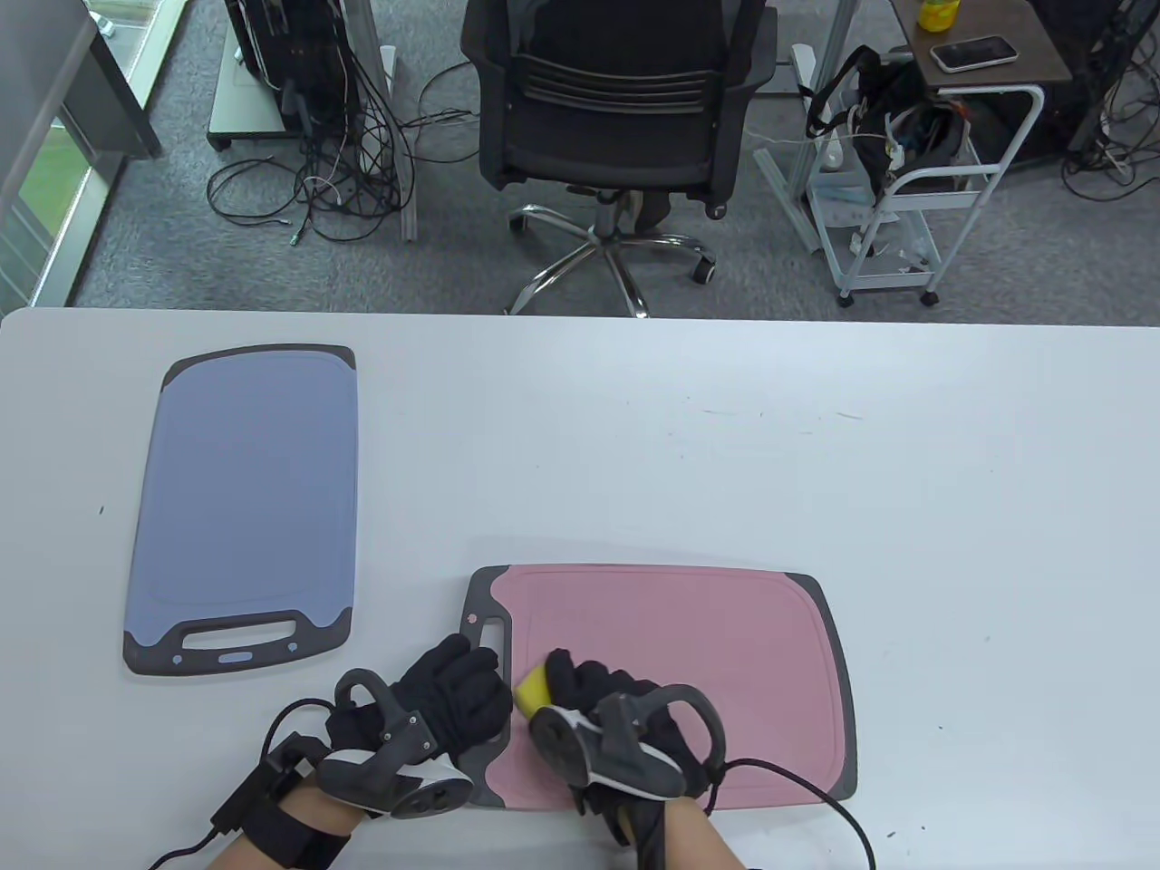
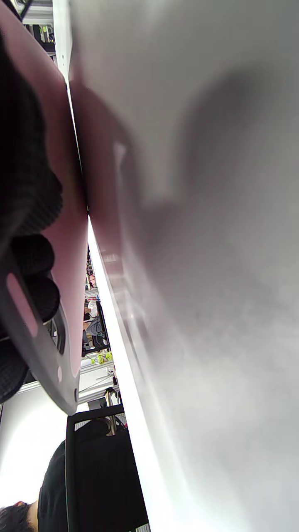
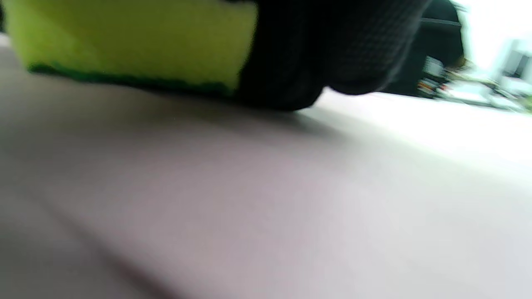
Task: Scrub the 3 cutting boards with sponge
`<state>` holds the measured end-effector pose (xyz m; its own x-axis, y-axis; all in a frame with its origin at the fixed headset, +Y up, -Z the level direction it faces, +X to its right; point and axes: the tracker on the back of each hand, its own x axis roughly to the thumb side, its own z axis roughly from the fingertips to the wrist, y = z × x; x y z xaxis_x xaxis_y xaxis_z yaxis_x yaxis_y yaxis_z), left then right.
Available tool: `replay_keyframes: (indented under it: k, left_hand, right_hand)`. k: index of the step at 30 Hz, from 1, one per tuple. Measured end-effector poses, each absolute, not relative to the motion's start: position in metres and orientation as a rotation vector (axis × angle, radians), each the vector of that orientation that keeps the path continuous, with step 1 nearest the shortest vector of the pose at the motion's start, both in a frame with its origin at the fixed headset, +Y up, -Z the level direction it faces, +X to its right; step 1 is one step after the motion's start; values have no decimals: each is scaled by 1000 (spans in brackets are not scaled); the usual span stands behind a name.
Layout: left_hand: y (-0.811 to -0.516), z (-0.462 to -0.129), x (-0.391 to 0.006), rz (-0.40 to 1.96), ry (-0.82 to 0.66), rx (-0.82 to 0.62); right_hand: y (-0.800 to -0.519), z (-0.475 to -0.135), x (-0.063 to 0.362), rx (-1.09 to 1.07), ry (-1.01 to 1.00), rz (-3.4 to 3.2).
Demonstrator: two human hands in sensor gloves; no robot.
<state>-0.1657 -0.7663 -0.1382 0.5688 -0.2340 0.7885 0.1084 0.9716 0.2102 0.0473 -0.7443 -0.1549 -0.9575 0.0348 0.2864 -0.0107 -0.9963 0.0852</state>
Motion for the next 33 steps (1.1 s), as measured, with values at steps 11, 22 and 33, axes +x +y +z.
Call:
replay_keyframes:
  k: [11,22,33]
  left_hand:
    - [-767,-140,-167,-189,-939,130]
    - [-766,-141,-168,-187,-928,135]
    - [-767,-144,-168,-175,-927,122]
  right_hand:
    - [-776,-143,258,-736,201,2950]
    - [-743,-132,20,766,160,3075]
    - [-767,-153,177,-136,188,3122]
